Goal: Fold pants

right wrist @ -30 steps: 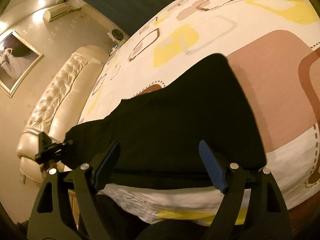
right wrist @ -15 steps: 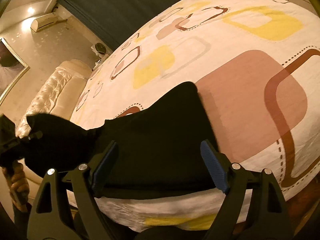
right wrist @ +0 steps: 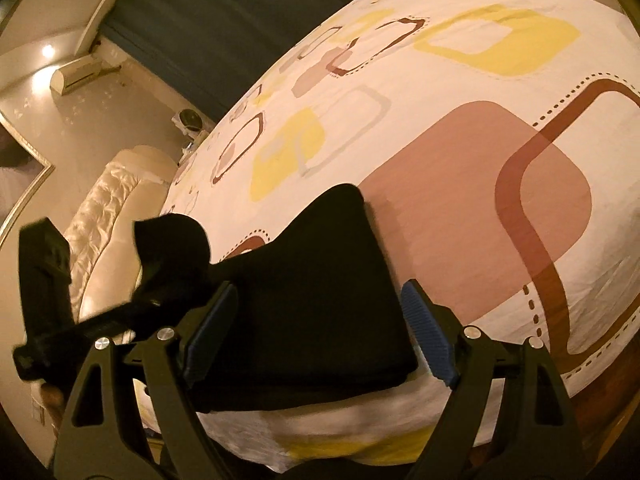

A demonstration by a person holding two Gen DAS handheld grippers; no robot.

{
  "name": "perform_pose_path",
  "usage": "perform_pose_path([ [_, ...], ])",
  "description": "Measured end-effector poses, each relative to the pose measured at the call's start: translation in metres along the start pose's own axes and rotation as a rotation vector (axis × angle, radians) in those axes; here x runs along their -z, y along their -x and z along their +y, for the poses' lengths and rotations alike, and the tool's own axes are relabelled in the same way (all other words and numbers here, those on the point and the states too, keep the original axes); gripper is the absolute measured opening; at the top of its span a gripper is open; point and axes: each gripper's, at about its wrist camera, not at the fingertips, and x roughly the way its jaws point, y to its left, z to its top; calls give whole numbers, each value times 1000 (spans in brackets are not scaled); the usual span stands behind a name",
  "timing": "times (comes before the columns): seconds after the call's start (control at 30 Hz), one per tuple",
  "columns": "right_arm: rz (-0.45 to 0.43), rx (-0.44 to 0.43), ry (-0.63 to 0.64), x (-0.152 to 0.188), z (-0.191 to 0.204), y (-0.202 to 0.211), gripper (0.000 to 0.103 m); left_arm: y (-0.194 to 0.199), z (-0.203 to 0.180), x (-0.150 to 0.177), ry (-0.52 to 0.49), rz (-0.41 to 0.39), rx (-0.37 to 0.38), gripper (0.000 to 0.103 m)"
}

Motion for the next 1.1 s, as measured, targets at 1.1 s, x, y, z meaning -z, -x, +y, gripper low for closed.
perform_pose_path([
  [1.1,-69,-9,-124,-10,-34,19,84,-63,-78,31,-144,-61,-372,19],
])
